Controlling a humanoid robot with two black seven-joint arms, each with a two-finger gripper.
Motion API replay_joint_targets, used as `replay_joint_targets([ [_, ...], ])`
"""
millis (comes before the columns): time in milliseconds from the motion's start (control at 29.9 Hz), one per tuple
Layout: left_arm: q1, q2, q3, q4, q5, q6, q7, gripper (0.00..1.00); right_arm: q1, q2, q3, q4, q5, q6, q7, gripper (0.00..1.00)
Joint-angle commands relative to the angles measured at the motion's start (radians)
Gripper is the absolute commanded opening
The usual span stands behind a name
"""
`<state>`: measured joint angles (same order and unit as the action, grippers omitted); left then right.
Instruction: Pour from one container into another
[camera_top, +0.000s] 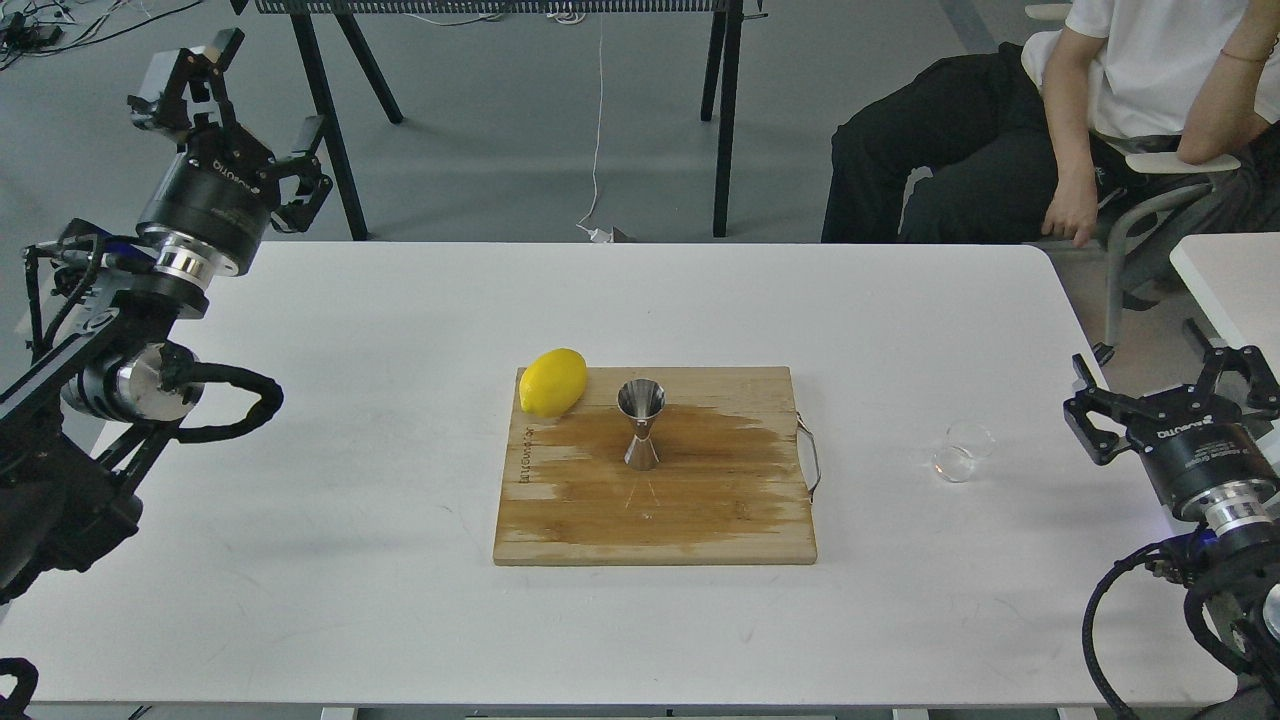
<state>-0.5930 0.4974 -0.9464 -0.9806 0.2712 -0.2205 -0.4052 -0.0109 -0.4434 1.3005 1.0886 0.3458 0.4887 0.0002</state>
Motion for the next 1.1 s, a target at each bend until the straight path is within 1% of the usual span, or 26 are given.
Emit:
replay_joint_targets([
  [0, -0.002, -0.010, -0.006, 0.039, -0.105, -0.089, 0.071, 1.00, -0.067, 0.048, 0.002, 0.085, 0.027, 0.000, -0.005, 1.00],
  [67, 0.010, -0.019, -0.006, 0.039, -0.177, -0.121, 0.098, 1.00, -0.104, 0.092, 0.008, 0.109, 0.029, -0.044, -0.003, 1.00],
  [100, 0.013, -0.025, -0.006, 0.039, -0.208, -0.126, 0.100, 1.00, -0.118, 0.110, 0.011, 0.111, 0.029, -0.054, -0.002, 1.00],
  [201, 0.019, -0.031, -0.003, 0.054, -0.305, -0.123, 0.121, 1.00, -0.149, 0.155, 0.011, 0.100, 0.027, -0.068, 0.000, 1.00],
  [267, 0.012, -0.037, -0.003, 0.106, -0.348, -0.119, 0.131, 1.00, -0.158, 0.161, 0.003, 0.094, 0.025, -0.076, 0.000, 1.00],
  [401, -0.034, -0.071, 0.004, 0.184, -0.352, -0.129, 0.132, 1.00, -0.152, 0.161, -0.029, 0.086, 0.021, -0.166, -0.002, 1.00],
  [568, -0.044, -0.074, 0.011, 0.194, -0.352, -0.131, 0.134, 1.00, -0.109, 0.163, -0.029, 0.076, 0.025, -0.294, -0.006, 1.00],
  [669, -0.047, -0.073, 0.012, 0.194, -0.351, -0.132, 0.134, 1.00, -0.069, 0.186, -0.030, 0.036, 0.027, -0.355, -0.006, 1.00],
  [735, -0.051, -0.071, 0.011, 0.194, -0.351, -0.132, 0.134, 1.00, -0.041, 0.207, -0.030, 0.010, 0.027, -0.378, -0.006, 1.00],
  [903, -0.060, -0.068, 0.011, 0.194, -0.351, -0.151, 0.134, 1.00, 0.006, 0.213, -0.033, -0.027, 0.027, -0.390, -0.006, 1.00],
  [1003, -0.064, -0.068, 0.011, 0.192, -0.351, -0.148, 0.134, 1.00, 0.054, 0.230, -0.033, -0.068, 0.027, -0.441, -0.009, 1.00],
  [1070, -0.068, -0.068, 0.011, 0.194, -0.351, -0.146, 0.134, 1.00, 0.083, 0.238, -0.036, -0.108, 0.027, -0.447, -0.015, 1.00],
])
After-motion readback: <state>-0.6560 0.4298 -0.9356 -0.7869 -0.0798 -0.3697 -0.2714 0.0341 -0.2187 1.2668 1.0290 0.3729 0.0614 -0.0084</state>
